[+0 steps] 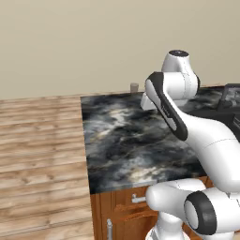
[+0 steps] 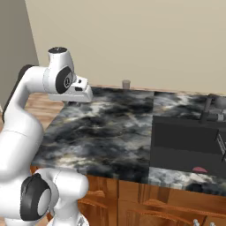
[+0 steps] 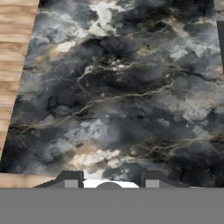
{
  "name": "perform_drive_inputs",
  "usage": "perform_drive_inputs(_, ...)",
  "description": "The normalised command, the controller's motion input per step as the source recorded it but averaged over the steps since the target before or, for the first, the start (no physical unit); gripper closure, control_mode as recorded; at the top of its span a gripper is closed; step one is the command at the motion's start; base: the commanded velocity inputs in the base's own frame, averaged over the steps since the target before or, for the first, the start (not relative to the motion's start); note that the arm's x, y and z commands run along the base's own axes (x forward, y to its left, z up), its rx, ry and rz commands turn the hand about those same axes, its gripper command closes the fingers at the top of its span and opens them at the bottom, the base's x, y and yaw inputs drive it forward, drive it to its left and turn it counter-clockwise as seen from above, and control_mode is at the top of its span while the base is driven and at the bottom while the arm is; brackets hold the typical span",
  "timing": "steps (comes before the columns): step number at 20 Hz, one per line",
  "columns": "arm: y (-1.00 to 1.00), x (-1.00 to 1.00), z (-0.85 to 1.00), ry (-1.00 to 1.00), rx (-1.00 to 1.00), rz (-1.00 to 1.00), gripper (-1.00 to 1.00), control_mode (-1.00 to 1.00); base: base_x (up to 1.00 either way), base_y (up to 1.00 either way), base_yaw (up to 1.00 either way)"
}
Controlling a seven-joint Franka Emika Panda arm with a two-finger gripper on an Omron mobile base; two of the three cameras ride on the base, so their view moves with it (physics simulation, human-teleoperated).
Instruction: Take a straw from the drawer in front and place it inside the glass cup on the dining counter.
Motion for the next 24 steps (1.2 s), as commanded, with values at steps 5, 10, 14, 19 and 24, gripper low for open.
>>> perform_drive_inputs(5,0.0,-0.04,0.0,0.0,0.0,0.0,-1.0,1.0,-0.18,0.0,0.0)
perform_drive_inputs(10,0.0,0.0,0.0,0.0,0.0,0.0,-1.0,1.0,-0.89,0.01,-0.05)
perform_drive_inputs(14,0.0,0.0,0.0,0.0,0.0,0.0,-1.0,1.0,-0.73,0.15,-0.07)
perform_drive_inputs(19,0.0,0.0,0.0,0.0,0.0,0.0,-1.0,1.0,-0.14,0.53,-0.42)
perform_drive_inputs(24,0.0,0.0,0.0,0.0,0.0,0.0,-1.0,1.0,0.0,0.7,-0.63)
